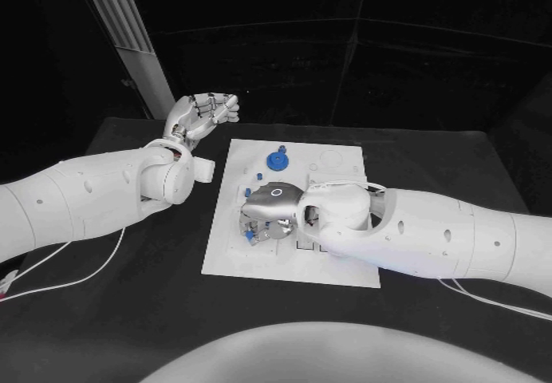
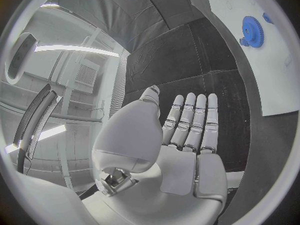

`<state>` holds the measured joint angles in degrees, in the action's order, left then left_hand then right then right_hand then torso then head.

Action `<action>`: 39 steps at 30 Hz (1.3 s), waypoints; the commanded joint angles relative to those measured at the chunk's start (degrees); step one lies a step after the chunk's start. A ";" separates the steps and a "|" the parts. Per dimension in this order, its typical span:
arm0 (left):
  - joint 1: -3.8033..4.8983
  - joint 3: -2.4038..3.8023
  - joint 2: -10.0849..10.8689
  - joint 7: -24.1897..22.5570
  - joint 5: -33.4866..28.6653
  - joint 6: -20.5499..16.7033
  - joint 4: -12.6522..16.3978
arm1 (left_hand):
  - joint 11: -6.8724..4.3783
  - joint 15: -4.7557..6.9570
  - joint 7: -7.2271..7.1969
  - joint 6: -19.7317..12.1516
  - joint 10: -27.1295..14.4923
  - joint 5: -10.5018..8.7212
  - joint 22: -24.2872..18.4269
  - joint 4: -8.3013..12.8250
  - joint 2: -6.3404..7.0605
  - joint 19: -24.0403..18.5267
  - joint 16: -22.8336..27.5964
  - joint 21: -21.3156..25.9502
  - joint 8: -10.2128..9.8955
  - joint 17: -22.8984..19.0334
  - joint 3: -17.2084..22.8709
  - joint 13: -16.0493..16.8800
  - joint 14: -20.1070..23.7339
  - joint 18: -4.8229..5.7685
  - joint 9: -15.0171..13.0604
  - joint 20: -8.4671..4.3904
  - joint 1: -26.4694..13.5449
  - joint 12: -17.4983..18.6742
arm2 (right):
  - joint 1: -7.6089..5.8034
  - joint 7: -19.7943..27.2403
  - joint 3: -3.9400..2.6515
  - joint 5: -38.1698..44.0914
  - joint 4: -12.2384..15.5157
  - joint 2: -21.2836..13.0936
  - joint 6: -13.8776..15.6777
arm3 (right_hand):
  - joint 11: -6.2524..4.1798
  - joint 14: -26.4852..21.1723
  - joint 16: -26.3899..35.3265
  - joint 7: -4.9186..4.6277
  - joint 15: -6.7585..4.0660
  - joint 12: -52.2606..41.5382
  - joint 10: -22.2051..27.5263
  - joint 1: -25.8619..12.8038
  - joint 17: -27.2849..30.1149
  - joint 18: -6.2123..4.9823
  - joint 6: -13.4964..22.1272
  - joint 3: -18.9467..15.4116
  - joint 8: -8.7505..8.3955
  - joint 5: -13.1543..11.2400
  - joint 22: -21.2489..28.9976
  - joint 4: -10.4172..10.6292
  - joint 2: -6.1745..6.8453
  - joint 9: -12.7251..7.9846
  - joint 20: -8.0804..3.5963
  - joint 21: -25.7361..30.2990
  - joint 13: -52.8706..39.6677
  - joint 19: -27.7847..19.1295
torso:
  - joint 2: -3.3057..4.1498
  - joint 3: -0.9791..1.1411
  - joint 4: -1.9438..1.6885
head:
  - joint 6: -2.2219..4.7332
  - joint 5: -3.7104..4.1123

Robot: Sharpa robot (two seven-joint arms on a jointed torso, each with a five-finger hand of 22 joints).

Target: Assemble the parts on the task board

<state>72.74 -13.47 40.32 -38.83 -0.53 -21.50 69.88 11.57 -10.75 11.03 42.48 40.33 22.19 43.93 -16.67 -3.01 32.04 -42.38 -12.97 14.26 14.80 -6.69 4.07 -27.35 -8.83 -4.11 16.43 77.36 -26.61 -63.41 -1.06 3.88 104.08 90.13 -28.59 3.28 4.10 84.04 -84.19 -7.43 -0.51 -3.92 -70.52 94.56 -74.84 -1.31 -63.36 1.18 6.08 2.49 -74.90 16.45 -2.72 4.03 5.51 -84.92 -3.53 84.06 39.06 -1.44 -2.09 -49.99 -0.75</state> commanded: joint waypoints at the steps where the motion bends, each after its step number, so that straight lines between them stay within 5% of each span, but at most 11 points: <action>1: 0.09 0.03 0.06 -8.80 0.04 0.58 0.09 | -0.01 -0.10 2.64 -0.42 -0.35 0.38 -0.07 -0.02 -0.64 0.43 -0.20 0.19 0.40 -0.10 -0.22 -0.09 0.36 -0.24 0.09 0.01 0.12 -0.31 | 0.06 -0.22 0.04 0.51 -0.31 0.16 -1.26 | 0.12 3.30 -0.13 0.06 0.29 0.38 0.43 -0.09 0.01 -0.02 -0.30 -0.10 0.07 0.18 -13.20 0.19 0.04 0.02 0.16 0.24 0.07 3.35 | 0.05 0.02 0.02 | -0.01 -0.03; 39: 0.05 0.03 -0.05 -8.78 0.04 0.77 0.00 | 0.00 -0.12 2.66 -0.53 -0.50 0.45 -0.11 -0.02 -0.75 0.41 -0.43 0.22 0.55 -0.36 -0.33 -0.12 0.49 -0.23 0.10 0.01 0.23 -0.53 | 0.67 -2.02 0.04 3.72 0.50 -0.73 0.07 | 0.07 3.28 -0.13 0.10 0.30 0.30 0.47 0.51 0.03 -0.04 -0.46 0.19 0.00 0.19 -13.19 -0.03 -0.48 0.07 0.24 0.29 0.02 3.32 | 0.00 0.00 0.01 | -0.01 0.67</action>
<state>72.71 -13.47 40.31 -38.83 -0.53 -21.45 69.87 11.57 -10.96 11.24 42.27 40.34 22.41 43.90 -16.67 -3.30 32.04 -42.61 -12.97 14.66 14.50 -6.69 4.05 -27.15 -8.83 -4.08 16.43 77.65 -26.89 -62.90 -2.41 3.73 106.77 90.66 -29.21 4.15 4.30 84.04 -84.19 -7.42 -0.52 -3.69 -70.32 94.80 -74.78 -1.32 -63.44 1.11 5.89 2.34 -74.90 16.52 -2.96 4.05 5.51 -84.92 -3.53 84.06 39.06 -1.43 -2.11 -50.00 -0.10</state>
